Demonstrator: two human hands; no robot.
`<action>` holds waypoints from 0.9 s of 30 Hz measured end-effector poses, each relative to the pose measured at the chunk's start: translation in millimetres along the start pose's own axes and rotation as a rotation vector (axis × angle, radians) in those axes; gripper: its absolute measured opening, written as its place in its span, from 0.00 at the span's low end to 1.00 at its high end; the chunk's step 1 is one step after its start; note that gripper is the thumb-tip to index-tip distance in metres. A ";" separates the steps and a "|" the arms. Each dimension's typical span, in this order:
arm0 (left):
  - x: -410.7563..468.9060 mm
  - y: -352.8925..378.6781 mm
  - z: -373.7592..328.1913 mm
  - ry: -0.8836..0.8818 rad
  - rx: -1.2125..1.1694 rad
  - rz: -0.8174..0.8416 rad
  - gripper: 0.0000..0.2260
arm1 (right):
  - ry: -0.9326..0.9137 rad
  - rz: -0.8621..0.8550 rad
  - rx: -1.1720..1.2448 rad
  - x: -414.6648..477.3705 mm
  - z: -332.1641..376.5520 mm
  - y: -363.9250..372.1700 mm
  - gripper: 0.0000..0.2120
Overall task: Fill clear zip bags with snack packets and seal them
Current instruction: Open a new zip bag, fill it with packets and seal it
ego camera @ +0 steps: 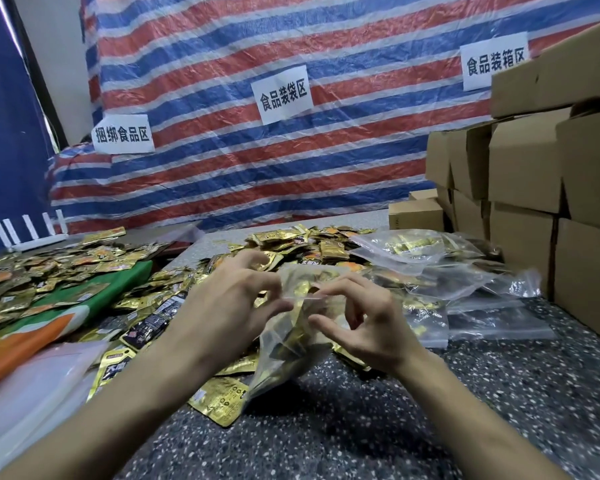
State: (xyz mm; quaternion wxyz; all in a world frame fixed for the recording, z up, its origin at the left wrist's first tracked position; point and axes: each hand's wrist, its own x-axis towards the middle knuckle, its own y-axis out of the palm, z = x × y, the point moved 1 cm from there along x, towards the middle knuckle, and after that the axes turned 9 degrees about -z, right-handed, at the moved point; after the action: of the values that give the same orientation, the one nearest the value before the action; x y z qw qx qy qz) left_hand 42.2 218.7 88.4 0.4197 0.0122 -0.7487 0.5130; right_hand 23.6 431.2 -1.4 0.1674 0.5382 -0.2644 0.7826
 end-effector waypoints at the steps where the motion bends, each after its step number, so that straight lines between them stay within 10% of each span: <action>1: 1.7 -4.3 2.9 0.005 -0.013 -0.018 0.13 | 0.021 0.031 -0.035 1.8 -0.2 -4.1 0.15; 21: 1.1 -56.3 49.1 -0.127 -0.493 0.083 0.04 | 0.279 0.552 -0.185 87.9 65.3 -58.0 0.03; 27: -9.3 -50.7 57.6 -0.331 -0.816 -0.051 0.16 | 0.394 0.593 -0.145 97.1 69.8 -73.3 0.06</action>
State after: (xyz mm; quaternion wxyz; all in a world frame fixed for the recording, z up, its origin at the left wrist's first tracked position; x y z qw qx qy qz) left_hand 35.5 146.0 113.9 0.2772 -0.0539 -0.9466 0.1559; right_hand 80.8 446.5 125.8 0.0188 0.2639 -0.4265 0.8649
